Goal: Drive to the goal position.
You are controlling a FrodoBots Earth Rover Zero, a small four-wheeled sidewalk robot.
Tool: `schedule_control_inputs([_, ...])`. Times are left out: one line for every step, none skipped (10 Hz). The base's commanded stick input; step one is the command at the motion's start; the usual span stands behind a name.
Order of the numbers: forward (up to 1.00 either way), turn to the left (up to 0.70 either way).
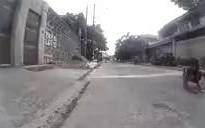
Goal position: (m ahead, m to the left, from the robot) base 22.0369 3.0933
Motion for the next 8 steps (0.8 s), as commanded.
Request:
schedule_control_inputs([0.7, 0.0])
schedule_control_inputs([0.7, 0.0])
schedule_control_inputs([0.7, 0.0])
schedule_control_inputs([0.7, 0.0])
schedule_control_inputs([0.7, 0.0])
schedule_control_inputs([0.7, 0.0])
schedule_control_inputs([0.7, 0.0])
schedule_control_inputs([0.7, 0.0])
